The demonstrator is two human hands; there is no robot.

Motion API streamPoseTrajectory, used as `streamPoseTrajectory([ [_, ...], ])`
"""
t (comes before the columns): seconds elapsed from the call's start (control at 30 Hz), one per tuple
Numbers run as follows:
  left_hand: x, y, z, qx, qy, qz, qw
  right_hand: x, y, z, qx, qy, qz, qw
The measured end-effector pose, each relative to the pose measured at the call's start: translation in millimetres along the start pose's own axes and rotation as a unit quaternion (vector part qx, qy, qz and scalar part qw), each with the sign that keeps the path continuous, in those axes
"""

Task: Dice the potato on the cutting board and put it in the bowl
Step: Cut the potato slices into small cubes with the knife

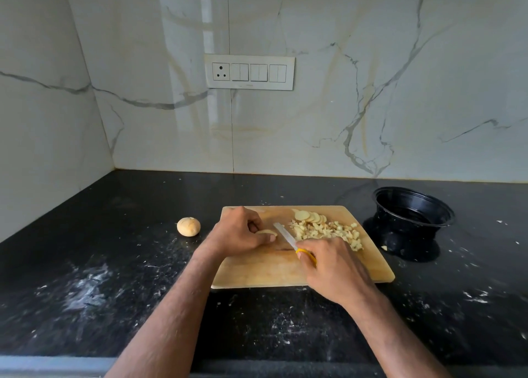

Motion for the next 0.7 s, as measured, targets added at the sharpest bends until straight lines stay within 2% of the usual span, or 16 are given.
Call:
streamPoseTrajectory([
  [0.3,-2,0,0,0.002,-0.020,-0.018,1.000,-12,-14,1,-0.001,-0.095,0.002,0.996],
  [0.53,-3,2,0,-0.001,-0.020,-0.019,1.000,-9,-1,-3,-0.054,-0.156,0.084,0.983],
  [0.7,-2,3,-1,-0.011,-0.025,-0.032,0.999,1,2,-4,-0.076,-0.147,0.100,0.981],
])
Point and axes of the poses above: each hand's wrist, its own z-axis towards the middle knuckle, its own x-axis out of the back of the hand, y = z × x, the point moved 9 cm from there along z, towards the middle knuckle, and after that the axes turned 5 degrees about -x, right-handed, at the moved point
